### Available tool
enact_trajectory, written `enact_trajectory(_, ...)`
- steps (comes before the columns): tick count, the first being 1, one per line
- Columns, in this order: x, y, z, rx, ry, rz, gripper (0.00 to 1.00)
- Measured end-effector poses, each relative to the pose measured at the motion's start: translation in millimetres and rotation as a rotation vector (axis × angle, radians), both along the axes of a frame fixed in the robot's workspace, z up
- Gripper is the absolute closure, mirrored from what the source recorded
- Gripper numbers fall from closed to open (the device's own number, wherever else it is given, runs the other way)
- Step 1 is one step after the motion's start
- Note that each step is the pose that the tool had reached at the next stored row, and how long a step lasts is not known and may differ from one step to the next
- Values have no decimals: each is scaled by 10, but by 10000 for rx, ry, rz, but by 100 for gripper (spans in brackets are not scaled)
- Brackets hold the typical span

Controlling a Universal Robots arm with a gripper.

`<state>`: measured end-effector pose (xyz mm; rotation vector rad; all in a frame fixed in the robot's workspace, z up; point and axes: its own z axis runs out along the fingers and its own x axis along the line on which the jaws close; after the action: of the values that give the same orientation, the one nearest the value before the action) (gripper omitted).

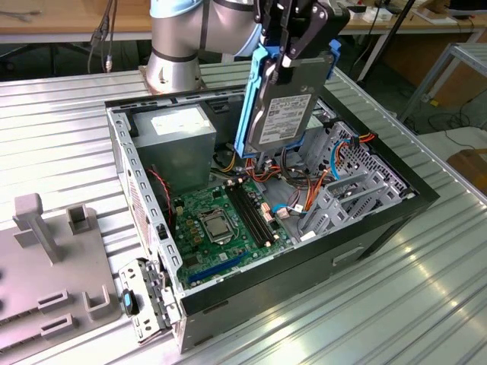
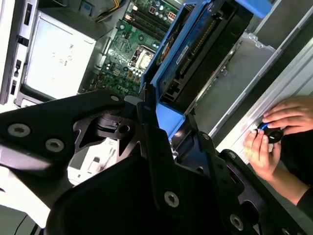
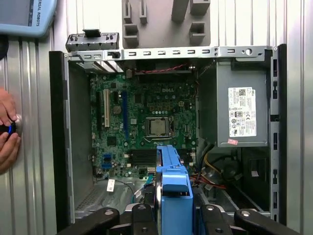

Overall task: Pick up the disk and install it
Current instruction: 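Insert the disk into the insertion slot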

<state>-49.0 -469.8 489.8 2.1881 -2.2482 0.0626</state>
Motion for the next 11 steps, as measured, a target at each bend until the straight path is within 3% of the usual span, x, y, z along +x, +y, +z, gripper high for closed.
enact_trajectory(1, 40, -68, -2, 0, 9, 0, 63)
enact_trajectory(3, 89, -150, -4, 1, 23, 0, 63)
enact_trajectory(6, 155, -249, -6, 0, 39, 1, 63)
enact_trajectory(11, 228, -374, -15, -1, 56, 0, 63)
